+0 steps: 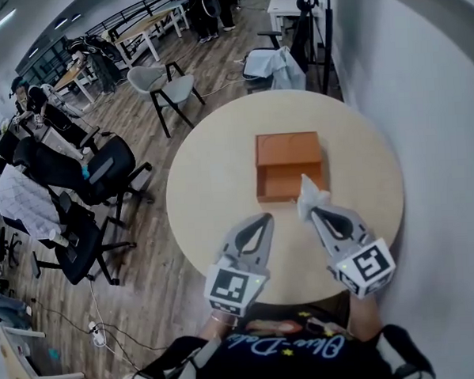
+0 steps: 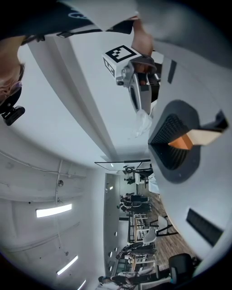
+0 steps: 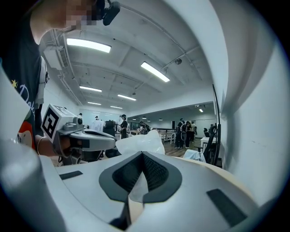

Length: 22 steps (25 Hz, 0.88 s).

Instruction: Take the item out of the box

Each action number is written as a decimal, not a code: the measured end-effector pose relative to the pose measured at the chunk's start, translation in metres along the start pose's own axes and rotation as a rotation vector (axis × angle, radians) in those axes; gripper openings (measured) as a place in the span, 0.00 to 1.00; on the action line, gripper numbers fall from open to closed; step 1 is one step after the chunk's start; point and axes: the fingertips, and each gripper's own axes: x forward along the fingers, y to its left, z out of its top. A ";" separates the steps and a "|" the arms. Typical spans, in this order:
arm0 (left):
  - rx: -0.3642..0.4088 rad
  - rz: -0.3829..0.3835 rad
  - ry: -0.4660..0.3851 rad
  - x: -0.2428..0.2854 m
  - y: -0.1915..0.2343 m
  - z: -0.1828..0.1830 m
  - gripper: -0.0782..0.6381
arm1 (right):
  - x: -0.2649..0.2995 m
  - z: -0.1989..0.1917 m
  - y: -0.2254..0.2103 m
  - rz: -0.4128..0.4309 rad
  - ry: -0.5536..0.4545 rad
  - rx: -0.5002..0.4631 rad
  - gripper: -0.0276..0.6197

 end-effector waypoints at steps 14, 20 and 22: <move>-0.004 0.037 -0.002 -0.033 -0.028 -0.011 0.09 | -0.036 -0.013 0.028 0.026 -0.031 0.008 0.04; 0.005 0.041 0.004 -0.038 -0.035 -0.010 0.09 | -0.044 -0.014 0.032 0.023 -0.041 0.017 0.04; 0.003 0.042 0.002 -0.039 -0.037 -0.007 0.09 | -0.047 -0.012 0.031 0.020 -0.046 0.022 0.04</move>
